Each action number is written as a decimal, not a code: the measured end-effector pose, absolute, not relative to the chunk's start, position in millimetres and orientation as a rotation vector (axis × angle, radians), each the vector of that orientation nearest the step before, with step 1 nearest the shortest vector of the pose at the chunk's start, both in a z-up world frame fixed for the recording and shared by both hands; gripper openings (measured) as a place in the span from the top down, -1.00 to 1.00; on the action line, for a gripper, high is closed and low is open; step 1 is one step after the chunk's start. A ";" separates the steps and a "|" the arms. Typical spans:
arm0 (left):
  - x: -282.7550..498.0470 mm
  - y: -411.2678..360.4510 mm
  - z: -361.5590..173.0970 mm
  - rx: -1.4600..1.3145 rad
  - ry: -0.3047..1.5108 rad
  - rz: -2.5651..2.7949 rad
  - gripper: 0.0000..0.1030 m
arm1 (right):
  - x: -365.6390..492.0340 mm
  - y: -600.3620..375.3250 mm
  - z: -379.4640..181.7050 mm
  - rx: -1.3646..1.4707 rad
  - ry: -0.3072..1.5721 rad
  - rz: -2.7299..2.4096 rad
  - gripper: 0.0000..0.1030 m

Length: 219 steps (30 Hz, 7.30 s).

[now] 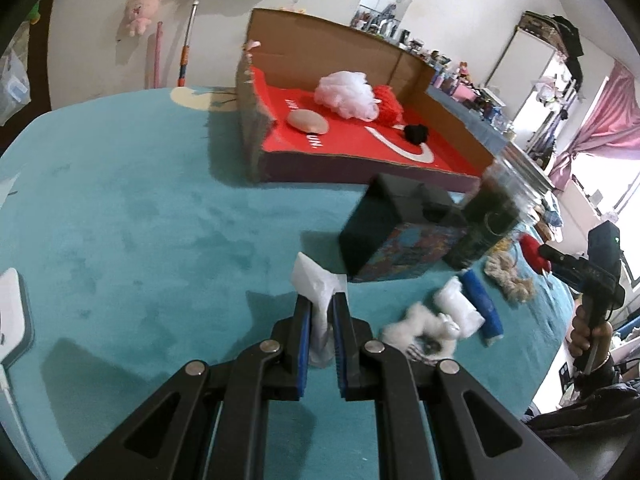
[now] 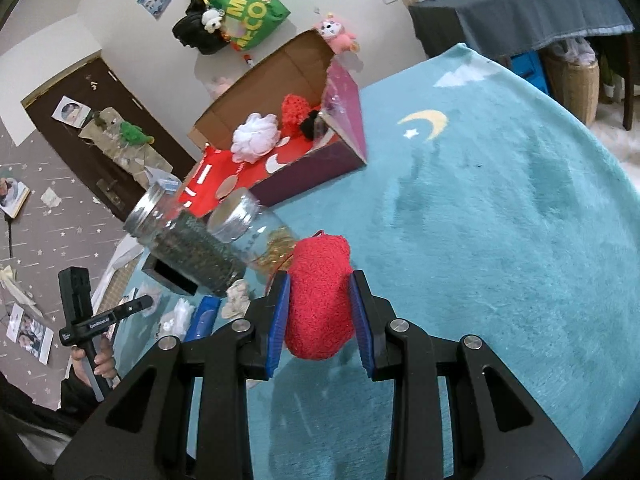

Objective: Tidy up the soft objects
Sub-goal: 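Lift both held items and carry them over into the cardboard box, then open both tools to release the tissue and red pouch in the box, then withdraw both open tools from the box back over the table items, then grasp the white plush scrunchie with the left tool while the right tool grasps the cream crocheted scrunchie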

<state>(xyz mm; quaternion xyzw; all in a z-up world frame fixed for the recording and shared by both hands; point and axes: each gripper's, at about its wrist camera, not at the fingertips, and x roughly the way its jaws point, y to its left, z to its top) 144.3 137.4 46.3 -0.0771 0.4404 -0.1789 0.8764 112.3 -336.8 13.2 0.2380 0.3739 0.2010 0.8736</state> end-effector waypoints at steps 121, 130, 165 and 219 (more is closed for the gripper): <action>252.3 22.5 196.5 -0.056 0.688 -0.356 -1.00 | 266.2 -186.5 170.0 -0.167 0.743 0.377 -0.46; 159.7 20.4 232.4 -0.044 0.478 -0.352 -1.00 | 164.4 -208.7 213.6 -0.100 0.570 0.335 -0.55; 19.6 3.5 117.4 -0.040 0.325 -0.247 -1.00 | -2.7 -217.6 86.0 0.008 0.302 0.133 -0.77; 101.9 43.0 27.1 0.007 0.822 -0.236 -0.20 | 92.2 -202.6 -2.0 -0.057 0.748 0.243 -0.53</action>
